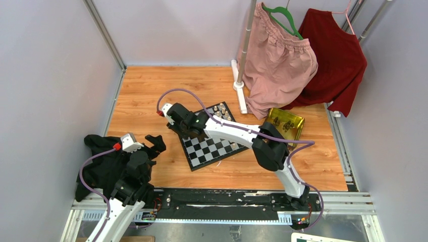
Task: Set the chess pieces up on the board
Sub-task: Pick up the chess piece from the chessboard.
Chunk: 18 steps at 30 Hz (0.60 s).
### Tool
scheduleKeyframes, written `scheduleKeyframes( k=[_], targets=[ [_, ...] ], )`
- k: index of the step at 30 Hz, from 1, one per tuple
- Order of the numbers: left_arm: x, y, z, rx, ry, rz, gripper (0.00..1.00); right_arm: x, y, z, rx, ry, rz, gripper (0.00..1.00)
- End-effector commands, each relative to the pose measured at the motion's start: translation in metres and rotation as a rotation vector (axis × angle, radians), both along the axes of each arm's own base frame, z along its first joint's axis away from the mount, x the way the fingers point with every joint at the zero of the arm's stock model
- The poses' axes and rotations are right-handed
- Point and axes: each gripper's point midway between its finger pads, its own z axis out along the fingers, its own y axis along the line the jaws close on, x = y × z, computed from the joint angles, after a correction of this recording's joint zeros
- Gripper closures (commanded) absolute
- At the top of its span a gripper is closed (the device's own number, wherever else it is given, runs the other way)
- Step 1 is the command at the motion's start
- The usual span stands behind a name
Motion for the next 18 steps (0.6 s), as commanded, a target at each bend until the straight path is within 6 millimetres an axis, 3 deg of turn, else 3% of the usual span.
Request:
scheduleKeyframes(
  k=[1,10,18],
  targets=[
    [0.001,-0.001,0.002,0.000,-0.026,-0.009,0.00,0.012,-0.003,0.044,0.059,-0.074,-0.019,0.65],
    [0.001,-0.001,0.002,0.001,-0.024,-0.009,0.00,0.017,-0.040,0.062,0.039,-0.160,-0.117,0.66],
    [0.001,-0.002,0.002,0.002,-0.024,-0.010,0.00,0.015,-0.076,0.044,0.002,-0.139,-0.204,0.65]
  ],
)
